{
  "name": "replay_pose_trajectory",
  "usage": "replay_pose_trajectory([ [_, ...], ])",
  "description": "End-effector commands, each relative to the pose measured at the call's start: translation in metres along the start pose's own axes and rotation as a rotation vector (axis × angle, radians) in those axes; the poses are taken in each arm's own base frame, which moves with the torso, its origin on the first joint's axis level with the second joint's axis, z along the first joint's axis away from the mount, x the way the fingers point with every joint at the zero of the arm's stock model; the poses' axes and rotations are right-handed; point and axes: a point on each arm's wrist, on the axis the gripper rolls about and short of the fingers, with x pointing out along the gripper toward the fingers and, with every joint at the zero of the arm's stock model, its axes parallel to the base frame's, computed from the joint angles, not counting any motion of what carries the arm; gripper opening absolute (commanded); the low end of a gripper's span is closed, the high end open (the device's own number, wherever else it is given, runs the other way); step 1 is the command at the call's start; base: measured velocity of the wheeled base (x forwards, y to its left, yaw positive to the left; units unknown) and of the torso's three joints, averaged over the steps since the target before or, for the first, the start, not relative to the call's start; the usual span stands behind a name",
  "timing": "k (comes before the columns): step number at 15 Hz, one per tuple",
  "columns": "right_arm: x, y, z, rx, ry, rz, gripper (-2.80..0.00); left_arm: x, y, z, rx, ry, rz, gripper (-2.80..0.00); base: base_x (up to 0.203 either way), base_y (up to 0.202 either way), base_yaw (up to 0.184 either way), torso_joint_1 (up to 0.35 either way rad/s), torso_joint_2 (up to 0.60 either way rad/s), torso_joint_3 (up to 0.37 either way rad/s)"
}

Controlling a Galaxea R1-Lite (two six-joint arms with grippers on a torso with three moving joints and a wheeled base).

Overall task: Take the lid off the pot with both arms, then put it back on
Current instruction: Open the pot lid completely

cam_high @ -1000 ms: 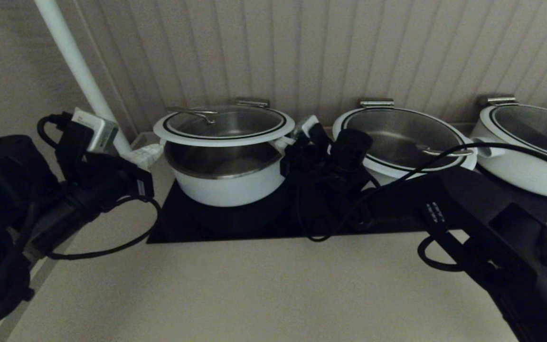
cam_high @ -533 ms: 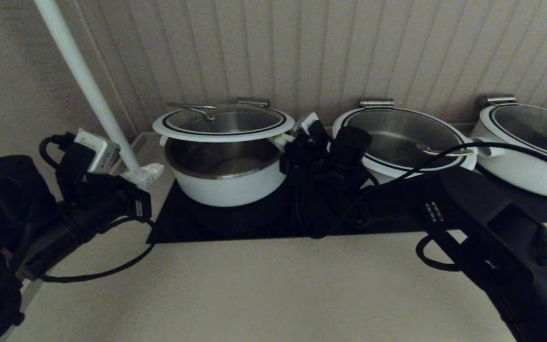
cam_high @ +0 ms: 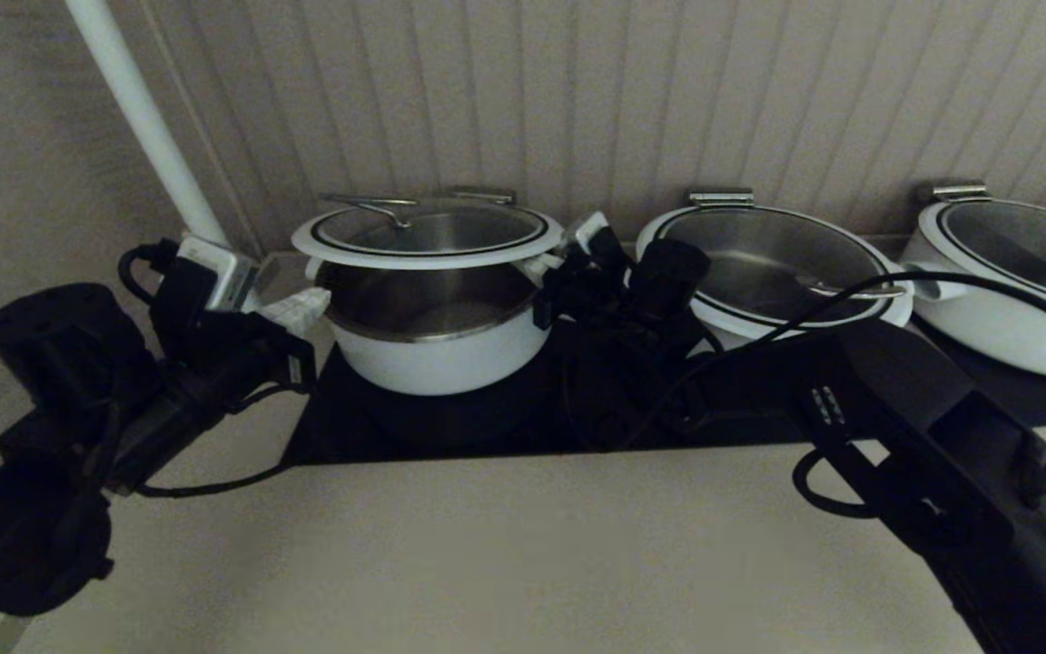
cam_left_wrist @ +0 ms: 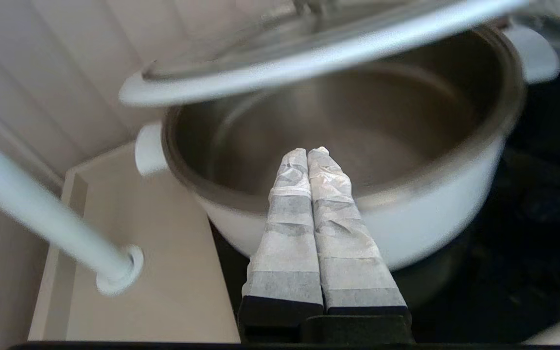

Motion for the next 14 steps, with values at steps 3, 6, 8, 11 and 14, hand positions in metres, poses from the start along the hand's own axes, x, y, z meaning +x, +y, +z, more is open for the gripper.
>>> replay_pose_trajectory([
  [3, 0.0, 0.001, -0.001, -0.003, -0.005, 0.003, -2.8, 0.013, 0.001, -0.005, 0.003, -0.003, 0.0, -2.8, 0.0, 0.0, 0.0, 0.0, 0.0, 0.0],
  [6, 0.0, 0.001, -0.001, -0.003, -0.005, 0.003, -2.8, 0.017, 0.0, -0.008, 0.002, 0.004, -0.002, -2.8, 0.0, 0.0, 0.0, 0.0, 0.0, 0.0],
  [8, 0.0, 0.001, -0.001, -0.003, -0.006, 0.002, -2.8, 0.022, 0.001, -0.007, 0.004, -0.005, 0.001, -2.8, 0.0, 0.0, 0.0, 0.0, 0.0, 0.0],
  [11, 0.0, 0.001, 0.0, -0.004, -0.009, 0.002, -2.8, 0.031, 0.002, -0.006, 0.006, -0.02, 0.006, -2.8, 0.0, 0.0, 0.0, 0.0, 0.0, 0.0],
  [14, 0.0, 0.001, -0.001, -0.004, -0.009, 0.002, -2.8, 0.032, 0.002, -0.008, 0.003, -0.015, 0.004, -2.8, 0.0, 0.0, 0.0, 0.0, 0.0, 0.0],
])
